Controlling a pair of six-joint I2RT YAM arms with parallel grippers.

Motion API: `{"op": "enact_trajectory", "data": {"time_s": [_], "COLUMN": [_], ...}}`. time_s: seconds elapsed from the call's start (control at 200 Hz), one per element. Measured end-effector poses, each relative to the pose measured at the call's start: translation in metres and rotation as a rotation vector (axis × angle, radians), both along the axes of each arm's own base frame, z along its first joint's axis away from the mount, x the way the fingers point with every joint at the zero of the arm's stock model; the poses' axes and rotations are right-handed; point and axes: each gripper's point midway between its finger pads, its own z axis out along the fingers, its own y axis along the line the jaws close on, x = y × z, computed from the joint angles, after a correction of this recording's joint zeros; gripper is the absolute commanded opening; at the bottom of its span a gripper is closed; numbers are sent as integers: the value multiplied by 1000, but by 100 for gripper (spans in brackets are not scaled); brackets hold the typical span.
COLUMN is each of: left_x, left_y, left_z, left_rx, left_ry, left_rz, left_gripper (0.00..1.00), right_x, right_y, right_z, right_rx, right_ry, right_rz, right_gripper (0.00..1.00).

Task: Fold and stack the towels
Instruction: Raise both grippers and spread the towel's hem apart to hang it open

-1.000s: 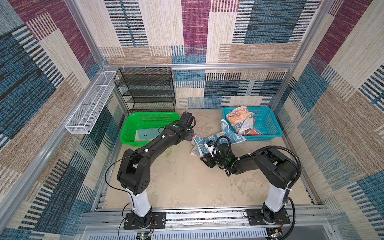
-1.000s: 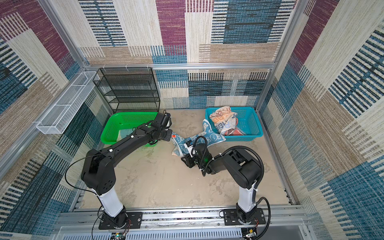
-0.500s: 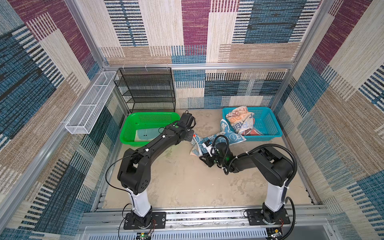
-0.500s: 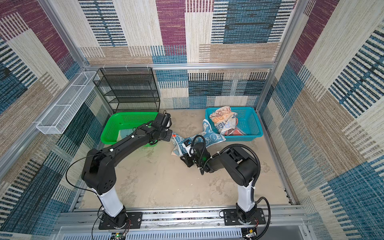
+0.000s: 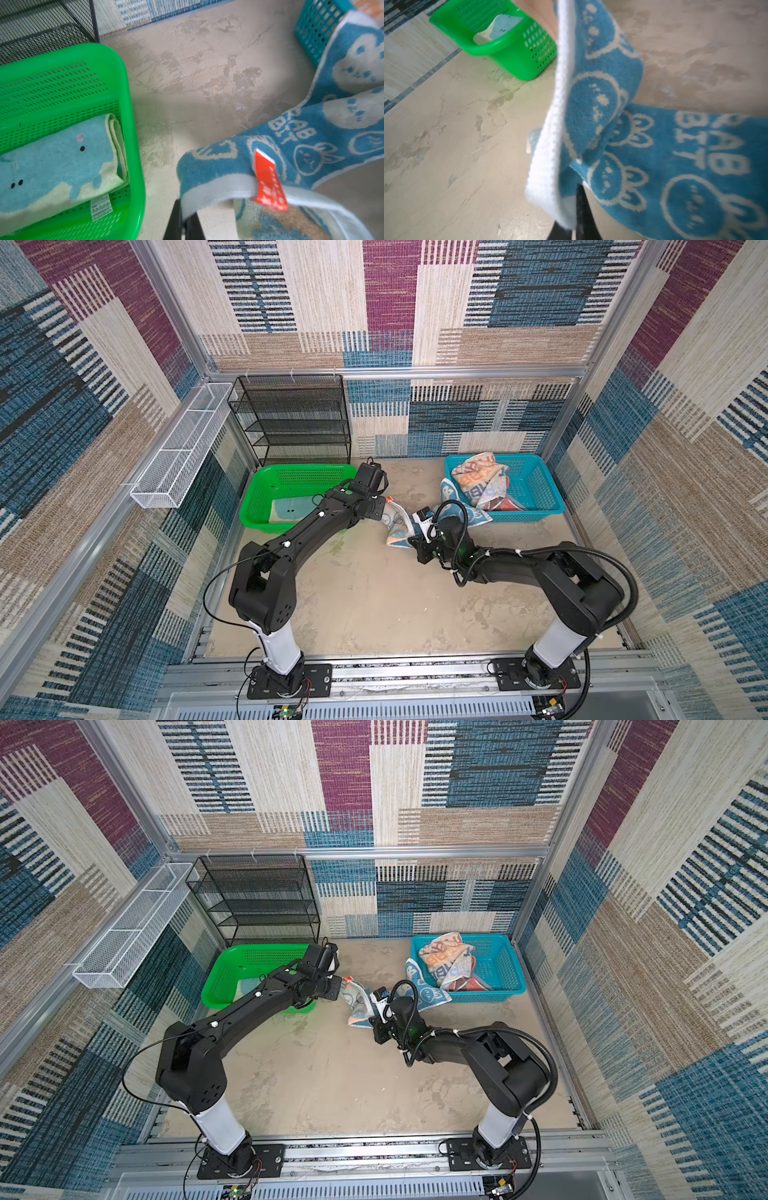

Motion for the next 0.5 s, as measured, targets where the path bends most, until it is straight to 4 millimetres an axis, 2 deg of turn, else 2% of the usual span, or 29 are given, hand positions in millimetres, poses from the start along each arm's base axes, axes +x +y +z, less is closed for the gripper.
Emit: {"op": "enact_trajectory", "data": {"time_s": [0.295,0.391,0.496], "left_x": [-17,-24,-32], "left_y": [5,6,6], "left_z": [80,118,157], "left_rx": [-92,-130,-177], "left_ry": [-150,-226,-303], "left_rz": [-28,-49,-75], "left_gripper": [0,0,0], "right_x": [31,38,40], "right_y": [-63,-78,-86], "right_z": [118,160,206], "right_rx": [-111,-137,-136], "right_ry": [-223,-299,-380], "right_rz": [-322,-396,-434], "right_gripper": [0,0,0]}}
